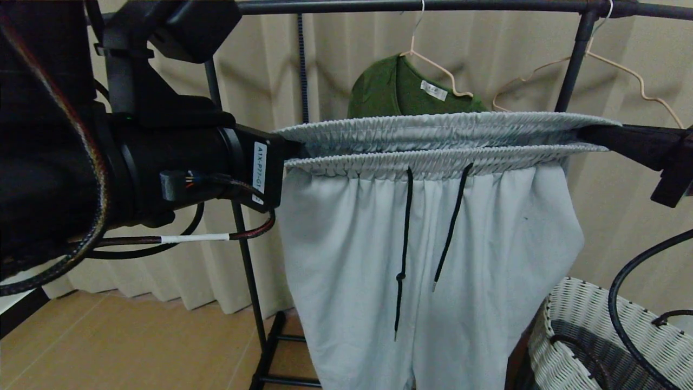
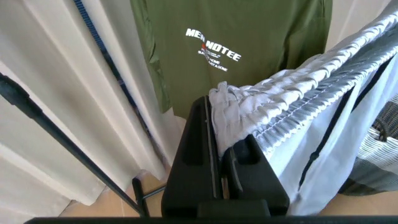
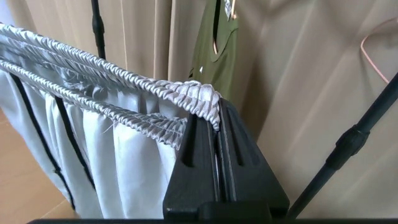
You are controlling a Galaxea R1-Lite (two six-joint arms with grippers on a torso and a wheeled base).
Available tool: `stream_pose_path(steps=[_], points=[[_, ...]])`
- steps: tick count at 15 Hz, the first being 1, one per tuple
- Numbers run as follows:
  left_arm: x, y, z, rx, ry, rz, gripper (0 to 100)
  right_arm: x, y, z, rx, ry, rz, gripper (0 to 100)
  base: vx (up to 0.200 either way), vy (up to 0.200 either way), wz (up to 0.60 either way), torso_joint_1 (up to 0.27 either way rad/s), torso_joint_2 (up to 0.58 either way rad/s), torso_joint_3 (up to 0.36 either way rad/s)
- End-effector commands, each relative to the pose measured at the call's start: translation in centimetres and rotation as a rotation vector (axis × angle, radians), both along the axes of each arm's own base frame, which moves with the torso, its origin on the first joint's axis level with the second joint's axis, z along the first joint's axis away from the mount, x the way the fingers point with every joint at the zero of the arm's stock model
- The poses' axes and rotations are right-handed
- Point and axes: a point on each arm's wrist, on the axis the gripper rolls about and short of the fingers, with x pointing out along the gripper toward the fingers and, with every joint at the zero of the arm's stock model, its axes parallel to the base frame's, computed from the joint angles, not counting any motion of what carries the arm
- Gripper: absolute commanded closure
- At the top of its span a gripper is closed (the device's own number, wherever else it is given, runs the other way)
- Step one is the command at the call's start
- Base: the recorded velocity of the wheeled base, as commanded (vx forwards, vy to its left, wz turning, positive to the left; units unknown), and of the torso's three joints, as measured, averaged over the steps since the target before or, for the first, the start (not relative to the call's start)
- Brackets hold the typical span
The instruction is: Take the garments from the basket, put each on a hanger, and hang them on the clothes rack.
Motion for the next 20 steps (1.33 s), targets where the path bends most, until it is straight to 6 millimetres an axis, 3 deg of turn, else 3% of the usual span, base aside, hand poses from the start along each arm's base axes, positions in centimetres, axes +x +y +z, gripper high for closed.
stream_pose_path(steps=[1,10,11,16,20], points=[[-0.1,0.1,0.1,-0.005,-0.004,0.002,100,0.0,0.0,0.1,0.001,-0.004,0.001,100,0.000,0.000,0.00,0.000,0.00,0.000],[-0.1,1.3,-0.3,0.001,-0.001,0.035,100,0.4,0.1,-0.3,-0.007,0.021,0.001,100,0.000,0.000,0.00,0.000,0.00,0.000],[0.2,1.6,-0.4,0.007,-0.001,0.051,100,0.3,0.1,-0.4,-0.008,0.025,0.001,0,0.000,0.000,0.00,0.000,0.00,0.000],[0.2,1.8,-0.3,0.008,-0.006,0.074,100,-0.3,0.6,-1.6,-0.011,0.053,0.040,0,0.000,0.000,0.00,0.000,0.00,0.000],[0.5,1.7,-1.3,0.046,-0.011,0.112,100,-2.2,1.9,-2.4,0.058,0.104,0.141,0,0.000,0.000,0.00,0.000,0.00,0.000]])
